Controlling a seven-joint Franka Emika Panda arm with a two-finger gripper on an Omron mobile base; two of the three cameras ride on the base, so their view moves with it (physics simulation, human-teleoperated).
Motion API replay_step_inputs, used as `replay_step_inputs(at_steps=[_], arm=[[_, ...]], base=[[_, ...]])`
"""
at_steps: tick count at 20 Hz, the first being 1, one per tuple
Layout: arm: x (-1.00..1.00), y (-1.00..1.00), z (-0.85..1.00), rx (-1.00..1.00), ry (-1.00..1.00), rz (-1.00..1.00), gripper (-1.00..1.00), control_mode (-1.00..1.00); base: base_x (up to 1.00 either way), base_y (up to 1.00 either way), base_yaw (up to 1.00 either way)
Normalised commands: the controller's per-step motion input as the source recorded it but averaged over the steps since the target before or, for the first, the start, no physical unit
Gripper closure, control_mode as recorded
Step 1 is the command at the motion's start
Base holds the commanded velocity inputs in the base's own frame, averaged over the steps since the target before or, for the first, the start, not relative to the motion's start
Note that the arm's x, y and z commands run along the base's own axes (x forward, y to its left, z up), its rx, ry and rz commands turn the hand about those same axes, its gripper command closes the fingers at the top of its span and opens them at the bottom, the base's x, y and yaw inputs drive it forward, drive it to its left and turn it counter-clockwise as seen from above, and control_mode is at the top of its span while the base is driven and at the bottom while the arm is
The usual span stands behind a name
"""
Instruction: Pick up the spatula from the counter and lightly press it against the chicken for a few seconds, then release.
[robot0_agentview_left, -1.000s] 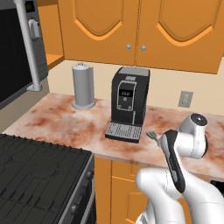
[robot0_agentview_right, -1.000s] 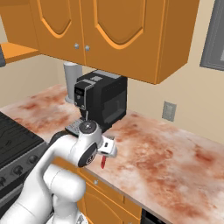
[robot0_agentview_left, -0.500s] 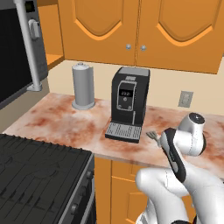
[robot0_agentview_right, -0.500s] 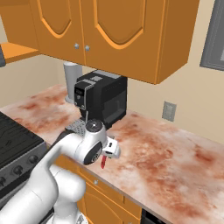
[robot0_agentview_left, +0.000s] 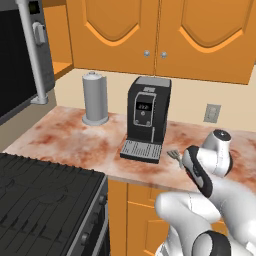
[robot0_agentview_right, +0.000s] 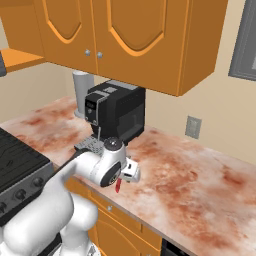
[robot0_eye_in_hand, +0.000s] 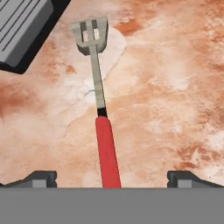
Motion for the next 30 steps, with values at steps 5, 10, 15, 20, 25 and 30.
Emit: replay_step_inputs(at_steps=[5,10,15,20,25,30], arm=[[0.02,0.00,-0.27,0.00,0.00,0.00,-1.00,-1.00],[0.00,0.01,-0.29,0.00,0.00,0.00,-1.00,-1.00],[0.03,0.15,-0.33,0.00,0.02,0.00,-1.00,-1.00],[0.02,0.35,-0.34,-0.01,0.02,0.00,1.00,-1.00],[0.00,0.09,-0.23,-0.01,0.00,0.00,1.00,-1.00],[0.00,0.01,-0.21,0.00,0.00,0.01,1.00,-1.00]], base=[[0.00,0.00,0.00],[0.00,0.00,0.00],[0.00,0.00,0.00],[0.00,0.00,0.00],[0.00,0.00,0.00],[0.00,0.00,0.00]])
